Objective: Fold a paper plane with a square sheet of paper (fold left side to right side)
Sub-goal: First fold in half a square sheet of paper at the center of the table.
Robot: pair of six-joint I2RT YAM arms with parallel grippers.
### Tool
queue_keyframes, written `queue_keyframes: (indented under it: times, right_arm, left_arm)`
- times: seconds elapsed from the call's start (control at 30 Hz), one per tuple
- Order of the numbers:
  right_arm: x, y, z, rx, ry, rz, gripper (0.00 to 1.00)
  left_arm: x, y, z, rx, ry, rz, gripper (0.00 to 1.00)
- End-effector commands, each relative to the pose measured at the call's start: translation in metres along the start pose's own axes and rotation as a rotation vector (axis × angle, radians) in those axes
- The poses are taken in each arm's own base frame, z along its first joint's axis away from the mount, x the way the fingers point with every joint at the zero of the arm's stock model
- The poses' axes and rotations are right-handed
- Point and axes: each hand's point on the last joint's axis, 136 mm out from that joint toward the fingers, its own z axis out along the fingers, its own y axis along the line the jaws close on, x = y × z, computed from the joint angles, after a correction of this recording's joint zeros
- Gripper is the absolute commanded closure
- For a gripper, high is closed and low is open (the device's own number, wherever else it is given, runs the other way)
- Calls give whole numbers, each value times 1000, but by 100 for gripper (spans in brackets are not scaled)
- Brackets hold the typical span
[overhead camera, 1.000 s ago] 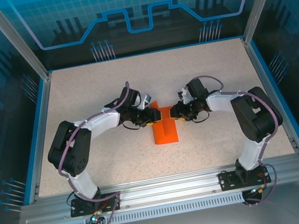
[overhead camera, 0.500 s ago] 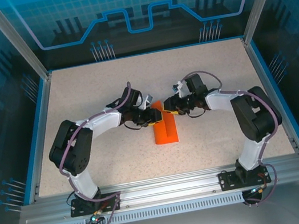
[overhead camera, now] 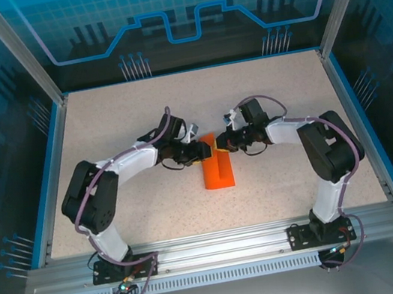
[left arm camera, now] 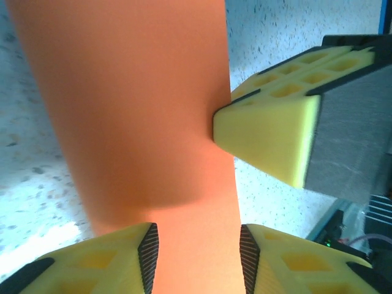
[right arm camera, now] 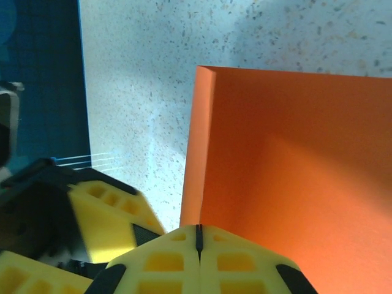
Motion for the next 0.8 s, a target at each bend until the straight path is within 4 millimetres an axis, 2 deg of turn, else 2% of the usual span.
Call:
queue_keyframes:
  times: [0.0,0.1,0.27,0.6,0.67,0.7,0.77]
  right_arm:
    - [-9,0,-16,47,-20,-44,100]
    - [-8,-8,-18,92,-8,-46,100]
    - [-7,-20,-14,130,4,-31,99]
    - [-3,-33,-12,172,19,-17,92]
    - [-3,-38,-16,210,14,-11,88]
    - [-4,-39,-19,226,1,-18,83]
    - [-7,-38,-29,252,-37,-34,64]
  left_arm:
    - [-3,3,-26,-109,-67,36,53]
    - [1,16,-27,-164,-64,4,50]
    - [8,36,-7,-204,-25,-94,48]
    - [12,36,29,-221,50,-103,47]
    - [13,41,33,-250,50,-103,47]
    - [14,42,34,-263,52,-101,47]
    - [16,44,38,-279,60,-99,47]
